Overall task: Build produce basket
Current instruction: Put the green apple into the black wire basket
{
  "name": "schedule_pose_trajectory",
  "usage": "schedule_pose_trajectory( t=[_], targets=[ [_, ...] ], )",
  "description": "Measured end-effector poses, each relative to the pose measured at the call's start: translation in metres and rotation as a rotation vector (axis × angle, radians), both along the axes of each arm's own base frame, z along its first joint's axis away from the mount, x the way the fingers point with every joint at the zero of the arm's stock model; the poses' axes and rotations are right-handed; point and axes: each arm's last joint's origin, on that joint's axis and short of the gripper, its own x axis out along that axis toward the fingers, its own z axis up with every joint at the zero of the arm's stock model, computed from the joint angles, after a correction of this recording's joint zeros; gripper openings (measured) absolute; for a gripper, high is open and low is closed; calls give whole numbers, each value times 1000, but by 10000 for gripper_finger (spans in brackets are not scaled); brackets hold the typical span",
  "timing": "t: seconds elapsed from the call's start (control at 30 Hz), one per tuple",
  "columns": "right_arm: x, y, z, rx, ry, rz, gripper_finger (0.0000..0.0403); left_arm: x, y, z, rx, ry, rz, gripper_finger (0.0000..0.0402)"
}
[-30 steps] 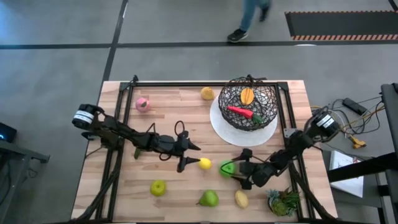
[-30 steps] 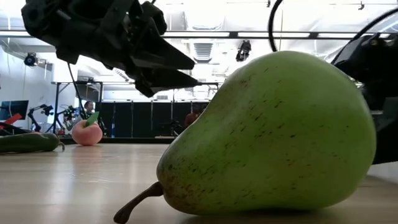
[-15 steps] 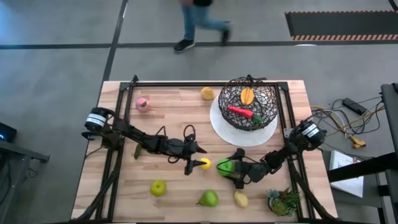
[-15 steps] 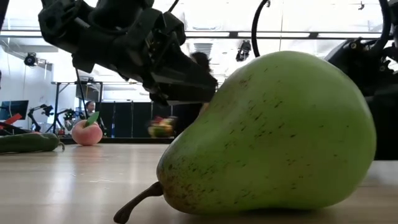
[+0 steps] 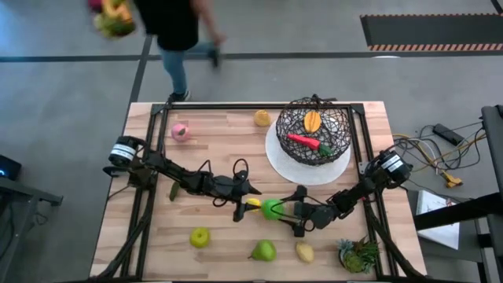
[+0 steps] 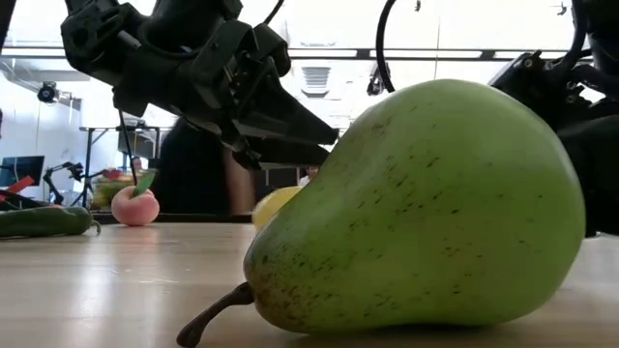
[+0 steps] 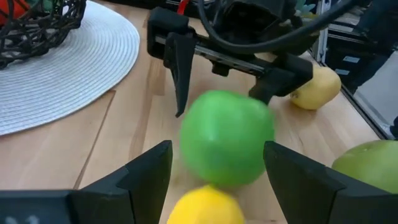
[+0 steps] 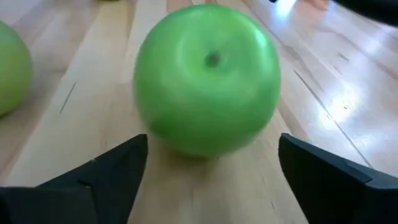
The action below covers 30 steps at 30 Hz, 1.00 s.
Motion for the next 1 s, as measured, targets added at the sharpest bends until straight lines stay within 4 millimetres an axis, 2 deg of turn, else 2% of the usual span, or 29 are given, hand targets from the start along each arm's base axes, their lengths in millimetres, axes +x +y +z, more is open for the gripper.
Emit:
schedule_pose_trajectory(
  t=[0.17, 0.33, 0.47, 0.6, 0.7, 0.9, 1.0],
  targets=[
    [-2, -4, 1, 5, 53, -20, 313, 2, -5, 1, -19, 96, -98, 237],
    [3, -7, 13, 49, 123, -30, 331, 7, -7, -1, 2, 243, -115, 219],
    [16, -6, 26, 56, 128, -20, 365, 12, -8, -2, 2, 225, -116, 201],
    [30, -5, 30, 39, 135, 39, 386, 20, -9, -6, 8, 194, -102, 191],
    [37, -6, 26, 22, 140, 41, 389, 26, -10, -11, 17, 185, -88, 189],
    [39, -8, 20, 7, 132, 29, 388, 33, -11, -13, 42, 170, -67, 189],
    [38, -9, 20, 2, 123, 26, 371, 33, -10, -10, 48, 166, -56, 189]
  ],
)
